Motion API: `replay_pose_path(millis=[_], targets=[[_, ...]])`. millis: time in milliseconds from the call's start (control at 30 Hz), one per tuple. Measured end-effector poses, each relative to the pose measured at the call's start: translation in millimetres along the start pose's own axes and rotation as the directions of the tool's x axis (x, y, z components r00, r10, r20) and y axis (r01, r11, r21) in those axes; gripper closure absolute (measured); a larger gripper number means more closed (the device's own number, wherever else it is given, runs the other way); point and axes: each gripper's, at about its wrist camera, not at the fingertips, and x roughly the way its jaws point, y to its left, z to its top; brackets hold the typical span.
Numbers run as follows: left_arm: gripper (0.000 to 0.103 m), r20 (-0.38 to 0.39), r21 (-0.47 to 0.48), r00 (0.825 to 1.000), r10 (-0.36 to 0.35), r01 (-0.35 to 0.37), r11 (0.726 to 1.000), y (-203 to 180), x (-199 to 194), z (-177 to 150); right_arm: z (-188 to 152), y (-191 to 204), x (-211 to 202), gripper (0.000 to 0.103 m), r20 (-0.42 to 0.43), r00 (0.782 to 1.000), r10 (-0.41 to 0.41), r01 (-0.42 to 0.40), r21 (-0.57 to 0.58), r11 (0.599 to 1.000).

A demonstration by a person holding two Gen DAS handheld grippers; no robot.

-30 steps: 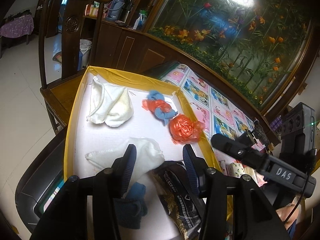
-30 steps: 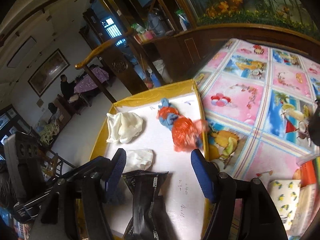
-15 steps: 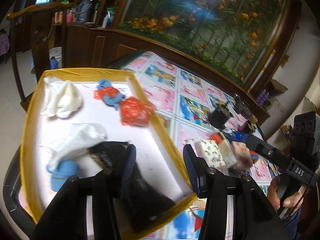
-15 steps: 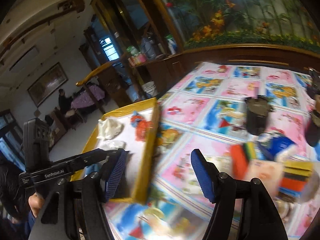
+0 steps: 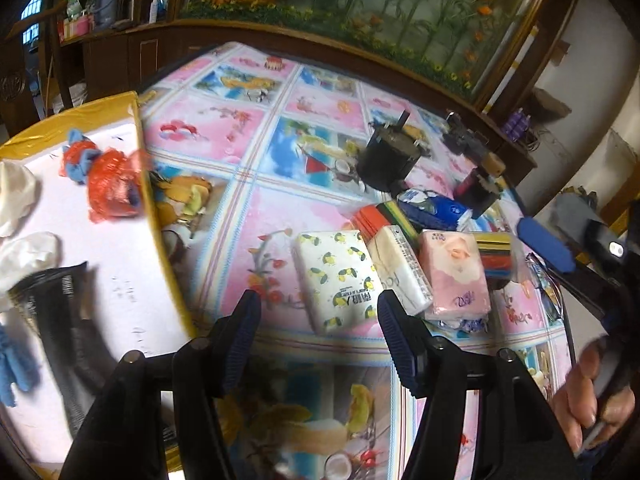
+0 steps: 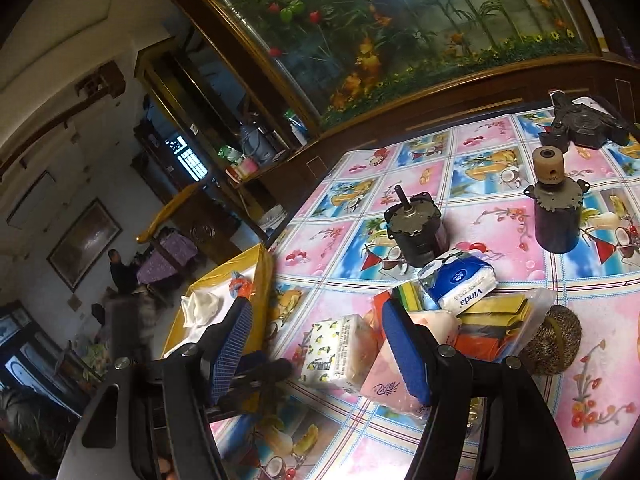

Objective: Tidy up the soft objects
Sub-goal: 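Grasp the lemon-print tissue pack with the left tool while the right tool returns to the table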

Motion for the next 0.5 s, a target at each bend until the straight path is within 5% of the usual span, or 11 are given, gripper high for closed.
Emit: replay_pose_path(millis=[267, 400, 467, 500], targets=[[0.022, -0.022, 0.023, 0.995, 0.099, -0.098, 0.995, -20.6, 38.8, 16.0, 1.8, -2.1, -3.0, 0.031, 0.005, 1.000, 0.022, -0.022, 0.034, 0.999], [0.022, -0.013, 0.091, 0.980, 0.201, -0.199, 0.976, -29.8, 52.3, 14.9, 0.9, -2.2, -3.6, 0.031, 0.003, 1.000, 0.023, -0.023, 0.036, 0.999], [0.029, 0.006, 0.132, 0.973, 0.232, -0.230, 0.964, -33.3, 52.8, 10.1, 0.7, -2.5, -2.2, 0.031, 0.000, 1.000, 0.015, -0.015, 0.035, 0.999], [0.047, 0.020, 0.149, 0.968, 0.249, -0.250, 0.957, -33.6, 51.5, 7.7, 0.5, -3.1, -1.4, 0.031, -0.001, 1.000, 0.011, -0.011, 0.036, 0.999]])
